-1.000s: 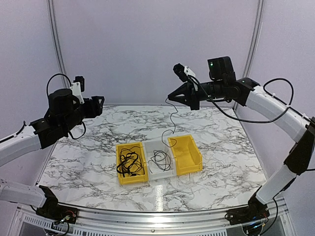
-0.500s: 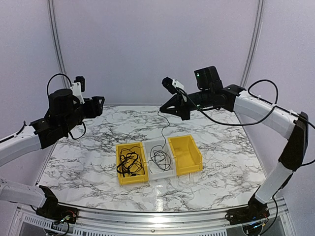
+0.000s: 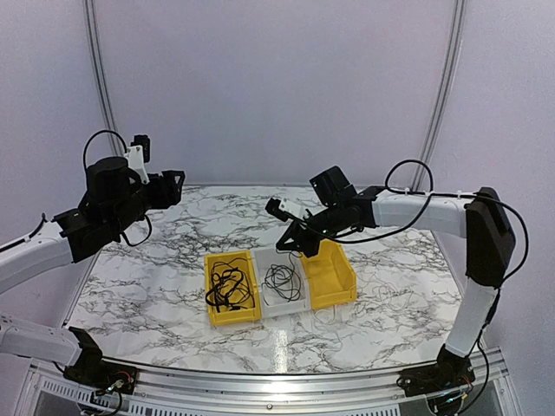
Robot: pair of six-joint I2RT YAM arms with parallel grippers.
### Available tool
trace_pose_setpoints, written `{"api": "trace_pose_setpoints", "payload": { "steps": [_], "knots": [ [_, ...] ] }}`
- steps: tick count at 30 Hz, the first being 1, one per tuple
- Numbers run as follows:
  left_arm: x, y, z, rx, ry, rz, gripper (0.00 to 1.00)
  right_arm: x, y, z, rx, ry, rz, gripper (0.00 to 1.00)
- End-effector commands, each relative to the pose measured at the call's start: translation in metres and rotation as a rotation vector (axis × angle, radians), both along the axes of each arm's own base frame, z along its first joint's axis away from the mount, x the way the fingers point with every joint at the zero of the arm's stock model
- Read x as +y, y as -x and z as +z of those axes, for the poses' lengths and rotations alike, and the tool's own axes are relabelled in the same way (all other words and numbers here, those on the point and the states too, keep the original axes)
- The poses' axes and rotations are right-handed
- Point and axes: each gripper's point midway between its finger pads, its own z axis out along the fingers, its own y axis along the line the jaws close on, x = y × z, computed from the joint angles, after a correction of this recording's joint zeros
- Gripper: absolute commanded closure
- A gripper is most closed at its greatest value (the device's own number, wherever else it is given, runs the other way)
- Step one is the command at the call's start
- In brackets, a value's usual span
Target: Untangle the cables
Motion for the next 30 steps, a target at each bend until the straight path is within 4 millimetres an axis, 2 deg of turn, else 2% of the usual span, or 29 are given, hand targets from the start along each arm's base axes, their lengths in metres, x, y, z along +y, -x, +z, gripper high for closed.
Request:
{"api": "trace_pose_setpoints", "payload": {
  "steps": [1,5,14,18,22,25,30],
  "knots": [
    [-0.003,0.0,-0.004,0.004,-0.003,-0.015,0.25,0.01,-0.01,-0.02,-0.072,0.084,-0.034,1.0],
    [-0.004,0.001,-0.004,0.005,0.002,-0.023,0.25,0.016,-0.004,-0.038,-0.095,0.16,-0.026,1.0],
    [-0.006,0.001,-0.004,0.008,0.005,-0.034,0.25,0.027,0.017,-0.046,-0.081,0.217,0.038,0.98],
    [-0.007,0.001,-0.005,0.01,0.007,-0.037,0.25,0.029,0.024,-0.032,-0.061,0.183,0.051,0.88],
    [-0.007,0.0,-0.006,0.011,0.004,-0.037,0.25,0.022,0.018,-0.011,-0.121,0.192,0.02,0.75],
    [-0.007,0.0,-0.006,0.013,0.004,-0.036,0.25,0.012,0.017,0.002,-0.161,0.211,0.004,0.74],
    [-0.009,0.0,-0.008,0.016,0.002,-0.041,0.25,-0.004,0.029,0.022,-0.204,0.193,-0.003,0.73]
  ]
}}
